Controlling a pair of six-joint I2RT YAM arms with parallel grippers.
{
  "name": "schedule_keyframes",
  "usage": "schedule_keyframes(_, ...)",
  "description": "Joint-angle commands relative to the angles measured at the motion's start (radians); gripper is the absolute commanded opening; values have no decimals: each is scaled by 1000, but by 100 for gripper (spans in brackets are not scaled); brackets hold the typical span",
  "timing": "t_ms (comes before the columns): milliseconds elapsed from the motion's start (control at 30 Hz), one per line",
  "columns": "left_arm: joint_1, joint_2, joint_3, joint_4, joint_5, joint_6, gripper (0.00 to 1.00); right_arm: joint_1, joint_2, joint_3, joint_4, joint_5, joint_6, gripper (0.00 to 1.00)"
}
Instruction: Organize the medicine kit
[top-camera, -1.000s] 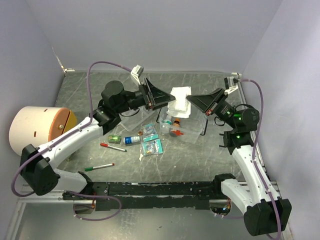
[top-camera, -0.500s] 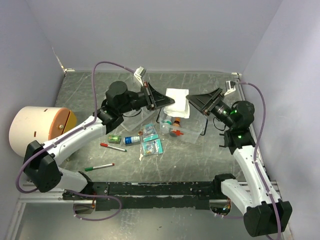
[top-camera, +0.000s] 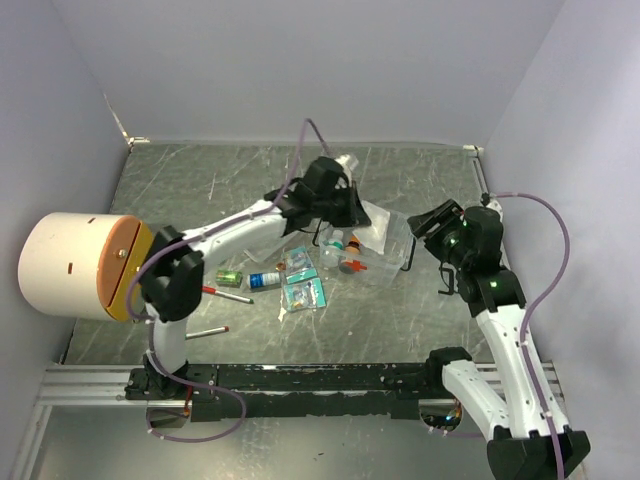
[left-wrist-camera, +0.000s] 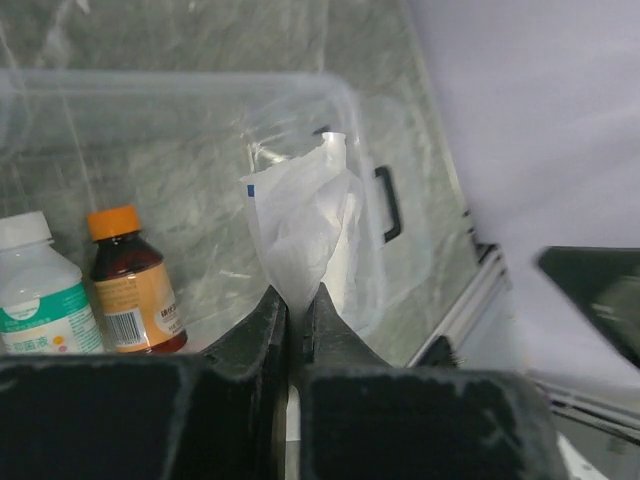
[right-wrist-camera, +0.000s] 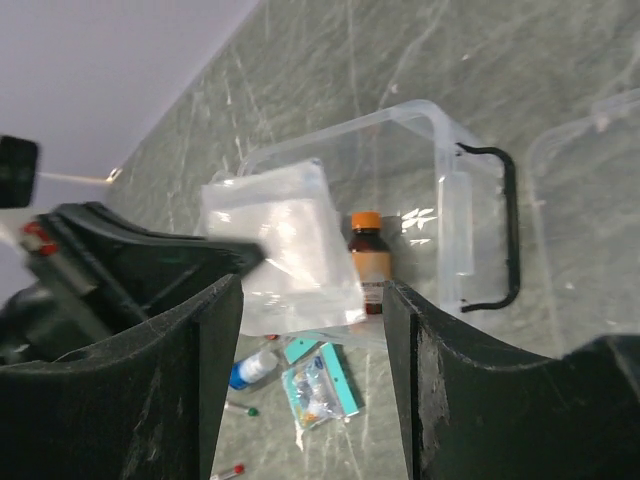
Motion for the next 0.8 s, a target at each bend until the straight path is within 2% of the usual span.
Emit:
schedule_keyframes(0,-75,96,149,-155,-113,121,7,-4,-66,6,-102,140,-42,58)
schedule_keyframes(167,-122,261,316,-306,-193,162,9,-4,-81,0,-133,149,-42,57)
schedule_keyframes(467,-150,387,379,-326,-186,125,15,-4,-70,-12,-118,128,-33,56)
schedule_keyframes(700,-150,372,400,-365,-237,154,55,-4,-58,-17,-105,103,-21,57)
schedule_keyframes(767,-148,346,400,-373,-254,169,59,-4,-50,-20,-89,87,-24,57)
